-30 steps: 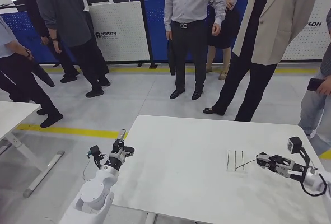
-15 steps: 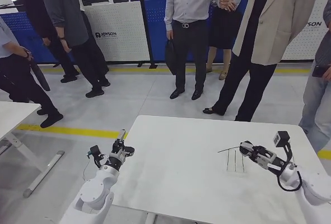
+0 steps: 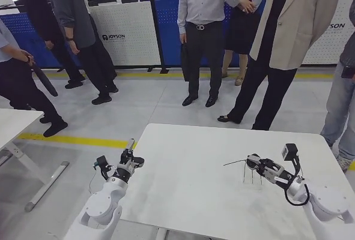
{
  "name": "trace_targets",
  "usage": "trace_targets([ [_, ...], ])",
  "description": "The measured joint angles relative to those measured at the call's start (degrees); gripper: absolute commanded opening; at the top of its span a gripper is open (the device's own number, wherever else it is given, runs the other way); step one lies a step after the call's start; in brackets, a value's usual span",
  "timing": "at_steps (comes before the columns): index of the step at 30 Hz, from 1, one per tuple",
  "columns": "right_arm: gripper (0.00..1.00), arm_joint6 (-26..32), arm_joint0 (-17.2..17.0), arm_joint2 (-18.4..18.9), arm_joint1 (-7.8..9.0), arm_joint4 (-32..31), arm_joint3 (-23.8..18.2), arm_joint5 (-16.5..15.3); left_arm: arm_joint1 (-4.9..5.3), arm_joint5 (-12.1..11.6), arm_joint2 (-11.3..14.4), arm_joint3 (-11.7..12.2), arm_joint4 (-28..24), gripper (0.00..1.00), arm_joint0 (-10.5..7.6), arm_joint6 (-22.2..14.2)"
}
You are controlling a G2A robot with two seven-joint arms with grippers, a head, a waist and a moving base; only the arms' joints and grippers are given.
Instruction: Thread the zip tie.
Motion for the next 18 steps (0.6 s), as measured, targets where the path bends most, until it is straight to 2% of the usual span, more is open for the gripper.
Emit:
trace_targets([
  [2,0.0,-1.3,-0.56,-0.06,-0.26,1.83,-0.14,-0.87,-0.01,0.01,-0.11,0.12,-0.71,1.0,-0.26,-1.29],
  [6,0.0,-3.09,-1.32,-1.58,-1.09,5.44,1.0,-4.52,0.31,0.09,0.14,-1.43,0.71,1.0,0.58,-8.49],
  [8,0.0,-4.12,-1.4,-2.54,-1.52,6.14,1.68,-6.36,0.43,0.23,1.45,-2.53,3.28,1.0,1.15,-11.81],
  [11,0.0,-6.44,-1.54,-3.48,-2.03,6.27,2.25,-8.73,0.46,1.24,4.29,-3.26,6.38,1.0,0.86,-14.97],
  [13,0.0,-7.65,-1.76,-4.08,-2.36,6.52,2.47,-10.01,0.37,1.72,7.02,-2.98,9.09,1.0,0.13,-16.02],
  [15,0.0,-7.82,-1.85,-4.46,-2.53,6.58,2.74,-9.97,0.15,2.47,9.6,-2.09,10.36,1.0,-1.08,-16.1],
  [18,0.0,-7.7,-1.84,-4.52,-2.54,6.56,2.8,-9.63,-0.15,2.94,11.31,-1.04,10.58,1.0,-2.6,-13.54],
])
